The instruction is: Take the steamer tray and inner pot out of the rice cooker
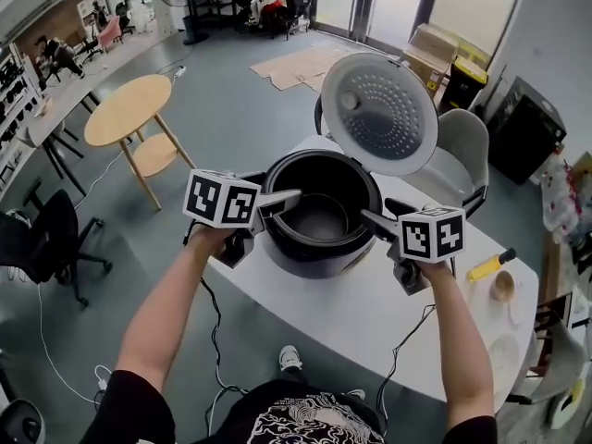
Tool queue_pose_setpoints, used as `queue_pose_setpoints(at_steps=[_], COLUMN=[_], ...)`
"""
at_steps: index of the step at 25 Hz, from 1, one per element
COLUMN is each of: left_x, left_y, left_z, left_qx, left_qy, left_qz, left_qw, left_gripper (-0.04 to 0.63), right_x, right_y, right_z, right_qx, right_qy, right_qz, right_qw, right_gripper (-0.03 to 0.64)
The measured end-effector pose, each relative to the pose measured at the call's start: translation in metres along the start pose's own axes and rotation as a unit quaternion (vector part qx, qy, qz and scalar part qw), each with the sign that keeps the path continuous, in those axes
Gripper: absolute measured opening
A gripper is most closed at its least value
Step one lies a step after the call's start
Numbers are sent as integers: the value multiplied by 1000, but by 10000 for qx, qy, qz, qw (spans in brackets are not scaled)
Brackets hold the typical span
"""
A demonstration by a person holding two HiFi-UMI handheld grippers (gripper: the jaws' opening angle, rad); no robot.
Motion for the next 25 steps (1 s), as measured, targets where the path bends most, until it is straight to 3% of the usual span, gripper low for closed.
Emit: queue_pose_setpoints(at_steps=[2,5,12,16,22,25], left_x=[-1,-7,-18,-20,-24,-28], left_y=[-4,-7,-14,-19,-18,-20], left_z=[-14,-30,-52,-56,-58,-64], left_qx=[428,1169,2159,2288,2187,2159], left_qy=[268,716,1384,1614,1662,1371], left_qz=[-38,-154,-415,-693,-1118,-1373], left_qw=[9987,9904,9657,9575,9550,9570], left_gripper=[403,403,402,402,399,324], right_x=[-3,-6,-13,-17,-23,-25], right_y=[-3,-3,0,-1,-2,-4], right_z=[0,4,10,9,13,19], right_qx=[-193,-496,-1046,-1405,-2131,-2350], right_qy=[-12,-119,-504,-744,-944,-940], right_qz=[-31,-116,-476,-604,-619,-576], right_qw=[9998,9986,9921,9854,9705,9657], right_gripper=[296,296,296,293,287,248])
Point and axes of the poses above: the fingertips, and each gripper's own axes: x backward along the fingers, z to its right, y out of its underside, the point moved 7 cm from there along x, backward along the fingers, and after that the axes turned 3 degrees about y, right-handed, at the moved point
